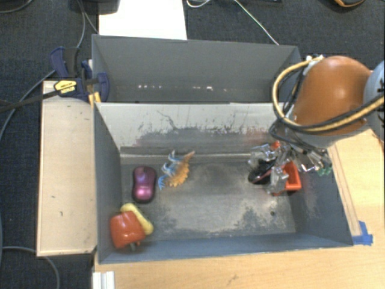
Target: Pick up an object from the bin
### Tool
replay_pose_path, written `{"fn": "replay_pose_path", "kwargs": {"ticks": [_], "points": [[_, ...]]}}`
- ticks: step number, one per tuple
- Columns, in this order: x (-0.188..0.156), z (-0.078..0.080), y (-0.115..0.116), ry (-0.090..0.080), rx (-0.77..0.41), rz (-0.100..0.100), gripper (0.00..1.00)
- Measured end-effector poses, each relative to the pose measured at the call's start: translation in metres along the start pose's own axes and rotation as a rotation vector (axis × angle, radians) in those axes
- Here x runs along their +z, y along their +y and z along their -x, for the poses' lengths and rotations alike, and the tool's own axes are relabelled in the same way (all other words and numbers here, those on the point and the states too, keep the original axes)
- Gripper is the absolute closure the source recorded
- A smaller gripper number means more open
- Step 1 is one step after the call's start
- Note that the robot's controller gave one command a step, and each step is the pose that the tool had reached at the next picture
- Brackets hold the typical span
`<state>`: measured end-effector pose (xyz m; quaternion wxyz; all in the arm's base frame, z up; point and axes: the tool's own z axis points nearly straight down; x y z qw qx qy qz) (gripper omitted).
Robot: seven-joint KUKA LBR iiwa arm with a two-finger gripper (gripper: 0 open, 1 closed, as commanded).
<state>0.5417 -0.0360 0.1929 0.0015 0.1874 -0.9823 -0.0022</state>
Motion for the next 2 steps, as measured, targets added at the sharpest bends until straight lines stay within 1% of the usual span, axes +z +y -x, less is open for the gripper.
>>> {"fn": "replay_pose_path", "kwargs": {"ticks": [1,2], "points": [[0.08,0.004,-0.02,-0.014,0.016,-0.006,1.0],[-0.015,0.004,-0.018,-0.003,-0.001,-0.001,1.0]]}}
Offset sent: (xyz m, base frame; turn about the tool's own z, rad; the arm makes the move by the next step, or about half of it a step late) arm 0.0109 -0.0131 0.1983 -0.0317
